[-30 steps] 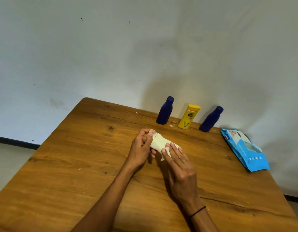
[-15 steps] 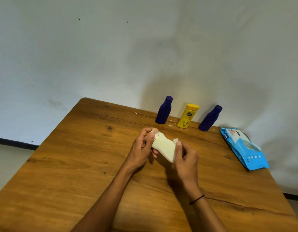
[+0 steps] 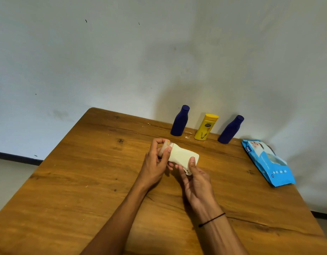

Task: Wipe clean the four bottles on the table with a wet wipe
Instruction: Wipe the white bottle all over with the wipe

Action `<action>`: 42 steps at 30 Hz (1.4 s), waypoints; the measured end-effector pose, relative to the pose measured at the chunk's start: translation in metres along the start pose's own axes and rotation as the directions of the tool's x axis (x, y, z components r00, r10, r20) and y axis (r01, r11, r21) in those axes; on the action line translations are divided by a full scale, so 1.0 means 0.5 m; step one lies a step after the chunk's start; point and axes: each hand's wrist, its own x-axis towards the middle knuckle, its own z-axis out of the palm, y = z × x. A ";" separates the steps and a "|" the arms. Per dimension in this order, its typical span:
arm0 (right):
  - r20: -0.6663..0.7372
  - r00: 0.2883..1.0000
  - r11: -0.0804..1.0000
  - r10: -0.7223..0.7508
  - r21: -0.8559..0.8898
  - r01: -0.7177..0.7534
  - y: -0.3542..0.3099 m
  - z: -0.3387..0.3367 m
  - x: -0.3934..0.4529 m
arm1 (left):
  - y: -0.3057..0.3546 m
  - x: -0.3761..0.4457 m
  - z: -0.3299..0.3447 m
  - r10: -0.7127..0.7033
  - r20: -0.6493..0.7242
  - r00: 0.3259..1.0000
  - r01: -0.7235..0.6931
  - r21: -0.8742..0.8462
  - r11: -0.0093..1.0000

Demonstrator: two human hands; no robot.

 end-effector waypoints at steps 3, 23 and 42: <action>-0.082 0.997 0.999 -0.001 0.050 0.005 -0.004 0.013 0.002 | 0.007 -0.002 0.002 0.004 0.014 1.000 -0.005 0.032 0.999; 0.150 0.834 0.368 -0.530 -0.846 0.386 0.008 0.007 0.006 | 0.000 -0.009 0.008 0.056 0.105 0.993 -0.079 0.227 0.971; 0.626 0.397 -0.420 -0.671 -0.763 0.491 -0.011 0.019 0.046 | 0.003 -0.012 0.016 0.026 0.153 0.988 -0.022 -0.030 0.999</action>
